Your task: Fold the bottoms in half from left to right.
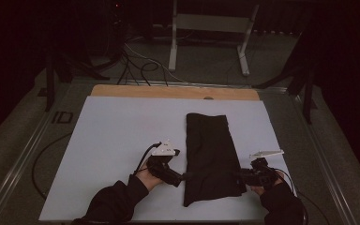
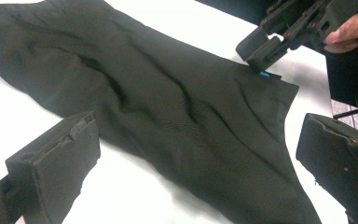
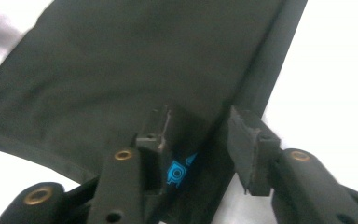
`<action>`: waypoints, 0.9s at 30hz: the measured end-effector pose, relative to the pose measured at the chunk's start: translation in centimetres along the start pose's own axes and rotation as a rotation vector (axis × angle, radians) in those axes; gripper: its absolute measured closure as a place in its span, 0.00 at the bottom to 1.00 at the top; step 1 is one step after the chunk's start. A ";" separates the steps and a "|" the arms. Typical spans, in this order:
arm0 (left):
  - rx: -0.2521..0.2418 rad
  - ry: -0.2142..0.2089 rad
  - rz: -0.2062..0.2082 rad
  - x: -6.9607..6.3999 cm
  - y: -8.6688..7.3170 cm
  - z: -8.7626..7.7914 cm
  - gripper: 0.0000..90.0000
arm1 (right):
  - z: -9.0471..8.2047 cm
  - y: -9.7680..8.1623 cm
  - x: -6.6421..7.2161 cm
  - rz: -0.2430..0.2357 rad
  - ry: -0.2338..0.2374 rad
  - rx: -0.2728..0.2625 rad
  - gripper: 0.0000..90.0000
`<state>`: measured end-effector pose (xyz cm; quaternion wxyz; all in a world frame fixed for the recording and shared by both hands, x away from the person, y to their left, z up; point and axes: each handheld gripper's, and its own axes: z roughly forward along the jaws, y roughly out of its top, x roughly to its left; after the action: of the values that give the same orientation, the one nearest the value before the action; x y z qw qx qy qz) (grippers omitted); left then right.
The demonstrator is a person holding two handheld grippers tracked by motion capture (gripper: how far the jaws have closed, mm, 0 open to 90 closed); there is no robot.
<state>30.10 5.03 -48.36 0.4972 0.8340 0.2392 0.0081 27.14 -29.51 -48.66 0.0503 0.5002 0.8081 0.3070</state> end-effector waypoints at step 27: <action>-0.004 -0.001 0.003 0.1 -0.1 0.0 0.00 | -0.5 0.1 -1.2 0.021 -0.098 0.021 0.98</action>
<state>30.16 5.12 -48.50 0.4989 0.8333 0.2380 0.0090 27.59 -30.76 -48.47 0.0813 0.5234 0.8027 0.2741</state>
